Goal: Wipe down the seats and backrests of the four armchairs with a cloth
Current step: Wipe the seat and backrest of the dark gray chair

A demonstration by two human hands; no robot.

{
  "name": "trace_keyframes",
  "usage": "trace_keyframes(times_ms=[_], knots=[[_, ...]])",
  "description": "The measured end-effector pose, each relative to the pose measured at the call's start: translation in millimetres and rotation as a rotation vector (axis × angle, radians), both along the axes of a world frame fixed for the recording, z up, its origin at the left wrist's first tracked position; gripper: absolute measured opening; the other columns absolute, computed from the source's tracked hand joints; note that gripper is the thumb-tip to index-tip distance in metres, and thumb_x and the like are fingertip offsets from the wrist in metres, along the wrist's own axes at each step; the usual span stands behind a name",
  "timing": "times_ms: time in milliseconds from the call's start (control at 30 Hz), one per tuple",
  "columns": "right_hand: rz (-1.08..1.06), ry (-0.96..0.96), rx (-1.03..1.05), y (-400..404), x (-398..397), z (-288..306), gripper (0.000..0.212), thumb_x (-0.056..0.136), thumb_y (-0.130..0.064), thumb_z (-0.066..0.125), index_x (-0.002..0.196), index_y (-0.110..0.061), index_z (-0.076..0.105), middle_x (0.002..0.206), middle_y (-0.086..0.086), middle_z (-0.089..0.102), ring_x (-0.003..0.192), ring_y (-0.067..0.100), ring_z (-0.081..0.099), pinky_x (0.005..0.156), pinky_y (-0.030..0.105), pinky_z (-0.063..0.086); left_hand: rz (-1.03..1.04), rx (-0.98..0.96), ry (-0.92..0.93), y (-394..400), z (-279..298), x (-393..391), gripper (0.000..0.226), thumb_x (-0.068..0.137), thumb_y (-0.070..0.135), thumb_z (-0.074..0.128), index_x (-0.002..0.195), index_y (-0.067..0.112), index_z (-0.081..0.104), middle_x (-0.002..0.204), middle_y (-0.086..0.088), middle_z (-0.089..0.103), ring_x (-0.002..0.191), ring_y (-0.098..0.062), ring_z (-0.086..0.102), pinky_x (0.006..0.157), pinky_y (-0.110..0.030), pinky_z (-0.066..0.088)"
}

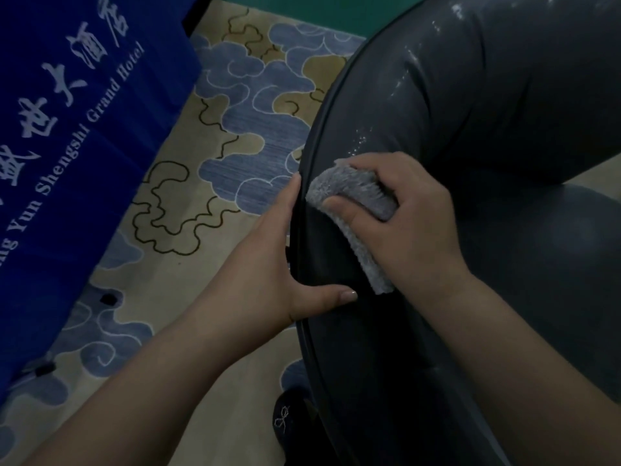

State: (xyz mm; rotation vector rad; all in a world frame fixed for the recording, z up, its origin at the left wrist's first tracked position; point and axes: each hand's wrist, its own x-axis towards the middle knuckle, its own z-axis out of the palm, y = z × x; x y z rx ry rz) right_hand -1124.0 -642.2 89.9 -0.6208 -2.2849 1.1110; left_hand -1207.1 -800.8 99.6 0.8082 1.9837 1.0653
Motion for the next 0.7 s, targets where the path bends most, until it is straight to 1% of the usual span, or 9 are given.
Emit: trace_keyframes(times_ms=[133, 167, 267, 333, 467, 567, 600, 667, 700], knots=[[-0.116, -0.030, -0.060, 24.0, -5.7, -0.7, 0.024, 0.081, -0.036, 0.071, 0.102, -0.028, 0.062, 0.099, -0.005, 0.062, 0.093, 0.005, 0.058, 0.087, 0.031, 0.049, -0.003, 0.014, 0.005, 4.3, 1.1, -5.4, 0.121, 0.048, 0.053, 0.084, 0.141, 0.061, 0.007, 0.125, 0.052, 0.034, 0.111, 0.019, 0.048, 0.079, -0.003, 0.046], [-0.140, -0.022, -0.077, 26.6, -5.2, -1.6, 0.023, 0.081, -0.035, 0.071, 0.101, -0.029, 0.061, 0.099, -0.006, 0.062, 0.093, 0.005, 0.058, 0.087, 0.031, 0.049, -0.005, 0.015, 0.016, 6.6, 1.8, -7.0, 0.120, 0.048, 0.054, 0.084, 0.140, 0.062, 0.008, 0.125, 0.051, 0.035, 0.111, 0.019, 0.048, 0.079, -0.004, 0.046], [-0.075, 0.028, -0.098, 15.7, -8.0, -3.0, 0.028, 0.080, -0.038, 0.069, 0.104, -0.025, 0.062, 0.100, -0.007, 0.063, 0.094, 0.004, 0.059, 0.085, 0.026, 0.050, 0.000, 0.012, 0.029, 14.9, 0.8, -12.4, 0.123, 0.046, 0.057, 0.082, 0.145, 0.056, 0.009, 0.131, 0.042, 0.037, 0.115, 0.014, 0.048, 0.090, -0.018, 0.050], [-0.018, 0.032, -0.060, 11.7, -9.5, -4.8, 0.030, 0.079, -0.040, 0.069, 0.105, -0.026, 0.063, 0.100, -0.007, 0.063, 0.095, 0.005, 0.060, 0.084, 0.023, 0.049, 0.002, 0.017, 0.031, 19.6, 0.3, -15.7, 0.123, 0.047, 0.056, 0.082, 0.146, 0.053, 0.010, 0.135, 0.037, 0.039, 0.117, 0.012, 0.047, 0.094, -0.022, 0.050], [-0.137, 0.009, -0.102, 38.2, -10.0, -6.8, 0.023, 0.081, -0.035, 0.072, 0.100, -0.031, 0.061, 0.098, -0.007, 0.063, 0.093, 0.004, 0.059, 0.087, 0.032, 0.050, -0.011, 0.003, 0.031, 26.4, 4.0, -24.0, 0.118, 0.046, 0.060, 0.081, 0.141, 0.061, 0.012, 0.130, 0.043, 0.039, 0.112, 0.015, 0.049, 0.084, -0.012, 0.050], [-0.111, 0.052, -0.120, 35.5, -14.0, -2.7, 0.023, 0.079, -0.038, 0.071, 0.100, -0.034, 0.061, 0.096, -0.013, 0.063, 0.092, 0.002, 0.060, 0.083, 0.024, 0.049, -0.038, -0.002, 0.058, 30.5, 7.5, -30.7, 0.113, 0.048, 0.057, 0.081, 0.138, 0.064, 0.014, 0.125, 0.050, 0.036, 0.111, 0.017, 0.049, 0.082, -0.012, 0.049], [-0.068, 0.060, -0.113, 30.8, -17.7, -1.2, 0.025, 0.079, -0.040, 0.071, 0.101, -0.035, 0.061, 0.096, -0.014, 0.063, 0.093, 0.003, 0.060, 0.082, 0.021, 0.049, -0.047, -0.004, 0.068, 31.1, 7.5, -32.5, 0.113, 0.048, 0.057, 0.081, 0.139, 0.063, 0.014, 0.123, 0.053, 0.035, 0.110, 0.020, 0.047, 0.081, -0.008, 0.048], [0.005, 0.036, -0.082, 26.3, -23.5, -1.1, 0.028, 0.077, -0.042, 0.071, 0.103, -0.034, 0.063, 0.097, -0.012, 0.062, 0.093, 0.004, 0.060, 0.082, 0.020, 0.048, -0.050, -0.020, 0.081, 31.7, 7.4, -35.9, 0.115, 0.047, 0.059, 0.080, 0.140, 0.061, 0.012, 0.120, 0.057, 0.032, 0.110, 0.024, 0.043, 0.077, -0.001, 0.044], [-0.004, 0.018, -0.081, 29.5, -24.1, -1.7, 0.028, 0.077, -0.040, 0.072, 0.103, -0.032, 0.064, 0.098, -0.010, 0.062, 0.093, 0.004, 0.060, 0.084, 0.022, 0.048, -0.055, -0.026, 0.077, 32.8, 7.4, -37.6, 0.116, 0.047, 0.059, 0.080, 0.141, 0.061, 0.012, 0.120, 0.057, 0.031, 0.110, 0.024, 0.043, 0.076, 0.000, 0.044]])
